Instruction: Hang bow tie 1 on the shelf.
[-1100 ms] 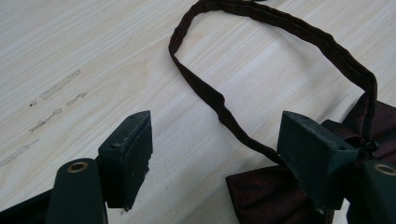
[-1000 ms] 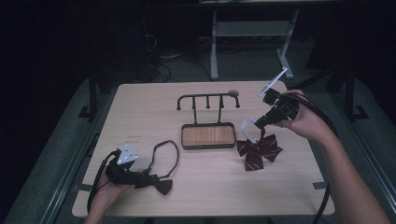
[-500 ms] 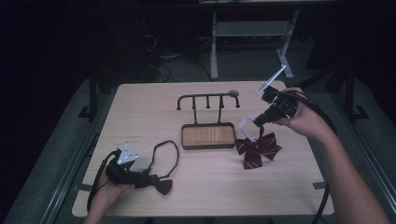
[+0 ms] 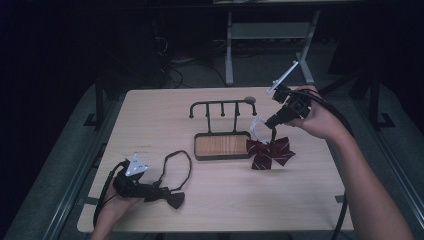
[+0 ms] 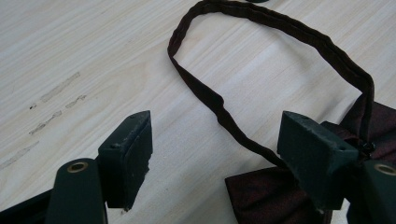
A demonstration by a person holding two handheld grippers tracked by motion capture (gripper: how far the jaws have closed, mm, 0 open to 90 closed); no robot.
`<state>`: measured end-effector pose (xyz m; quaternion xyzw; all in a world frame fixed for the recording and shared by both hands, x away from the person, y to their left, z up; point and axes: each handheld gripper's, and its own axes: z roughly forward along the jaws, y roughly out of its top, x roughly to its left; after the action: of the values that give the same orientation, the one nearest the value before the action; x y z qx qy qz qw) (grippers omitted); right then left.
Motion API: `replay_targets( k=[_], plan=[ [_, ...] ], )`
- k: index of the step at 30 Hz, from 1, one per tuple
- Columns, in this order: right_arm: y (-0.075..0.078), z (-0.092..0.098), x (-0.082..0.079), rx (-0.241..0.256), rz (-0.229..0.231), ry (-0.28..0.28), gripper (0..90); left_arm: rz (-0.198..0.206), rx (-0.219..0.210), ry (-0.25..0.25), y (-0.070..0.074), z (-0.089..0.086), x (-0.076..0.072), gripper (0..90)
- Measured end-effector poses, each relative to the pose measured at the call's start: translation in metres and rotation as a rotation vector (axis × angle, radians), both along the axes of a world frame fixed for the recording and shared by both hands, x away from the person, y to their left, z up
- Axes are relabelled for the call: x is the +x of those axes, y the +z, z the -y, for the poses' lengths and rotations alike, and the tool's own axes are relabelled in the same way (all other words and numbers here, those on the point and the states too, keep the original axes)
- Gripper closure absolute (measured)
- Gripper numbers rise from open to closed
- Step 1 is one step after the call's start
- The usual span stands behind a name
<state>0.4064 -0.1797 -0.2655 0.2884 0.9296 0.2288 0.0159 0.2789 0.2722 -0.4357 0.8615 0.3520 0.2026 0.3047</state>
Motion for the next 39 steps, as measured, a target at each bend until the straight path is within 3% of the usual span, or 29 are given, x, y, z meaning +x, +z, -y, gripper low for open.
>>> replay_targets(
  k=[25,39],
  plan=[
    [0.013,-0.008,0.032,-0.007,0.001,-0.043,86.0,-0.005,-0.016,0.006,0.000,-0.001,0.001,27.1],
    [0.005,-0.006,0.046,-0.003,0.001,-0.097,85.9,-0.005,-0.015,0.001,0.000,-0.001,0.001,27.0]
  ],
)
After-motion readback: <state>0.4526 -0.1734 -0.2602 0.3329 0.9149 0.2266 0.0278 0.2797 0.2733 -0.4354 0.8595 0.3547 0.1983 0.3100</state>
